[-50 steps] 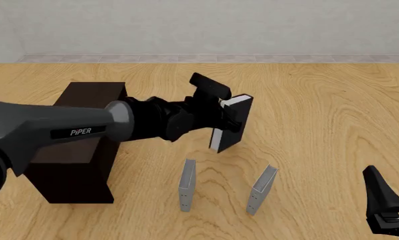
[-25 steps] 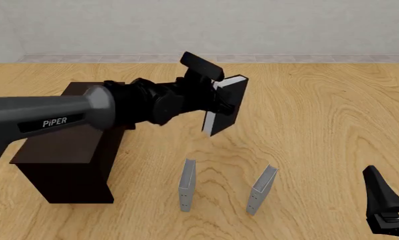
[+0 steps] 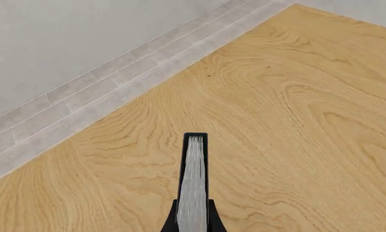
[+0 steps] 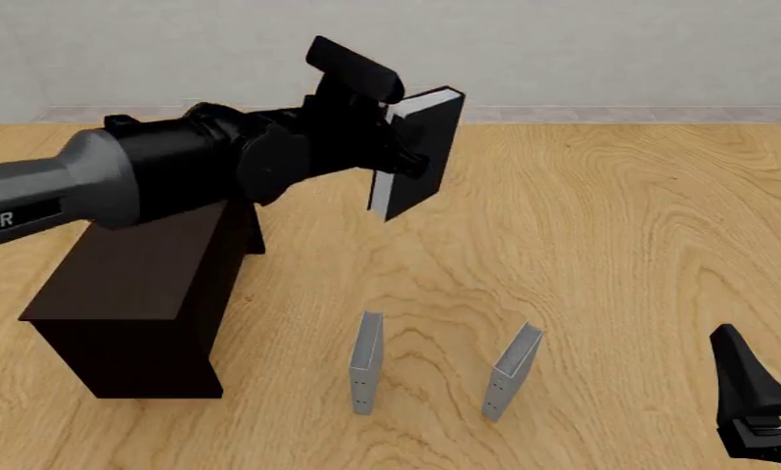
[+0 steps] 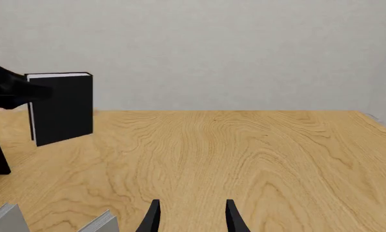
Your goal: Pick up the book in the middle and place it on the cabinet shelf.
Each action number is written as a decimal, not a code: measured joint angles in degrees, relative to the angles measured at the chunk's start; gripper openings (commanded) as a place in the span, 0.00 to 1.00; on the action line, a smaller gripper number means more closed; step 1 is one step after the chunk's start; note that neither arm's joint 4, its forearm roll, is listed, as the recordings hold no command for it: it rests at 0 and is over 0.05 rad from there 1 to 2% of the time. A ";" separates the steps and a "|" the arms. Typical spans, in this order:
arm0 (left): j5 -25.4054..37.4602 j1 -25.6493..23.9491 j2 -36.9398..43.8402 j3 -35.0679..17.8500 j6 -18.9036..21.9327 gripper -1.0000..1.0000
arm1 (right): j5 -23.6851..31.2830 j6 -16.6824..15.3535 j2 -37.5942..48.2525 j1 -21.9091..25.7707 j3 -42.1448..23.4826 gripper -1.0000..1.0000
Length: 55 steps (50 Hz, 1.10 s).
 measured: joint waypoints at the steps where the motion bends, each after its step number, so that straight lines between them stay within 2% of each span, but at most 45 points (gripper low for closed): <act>1: 0.10 0.07 -0.47 0.09 0.21 0.00 | 0.00 0.00 0.00 0.00 0.00 1.00; 19: 2.32 0.50 -9.06 1.80 4.80 0.00 | 0.00 0.00 -0.01 0.00 0.00 1.00; 32: 2.24 1.45 -15.27 3.92 10.02 0.00 | 0.00 0.00 0.00 0.00 0.00 1.00; 55: -4.08 3.74 -25.72 10.54 20.96 0.00 | 0.01 0.00 -0.01 0.00 0.00 1.00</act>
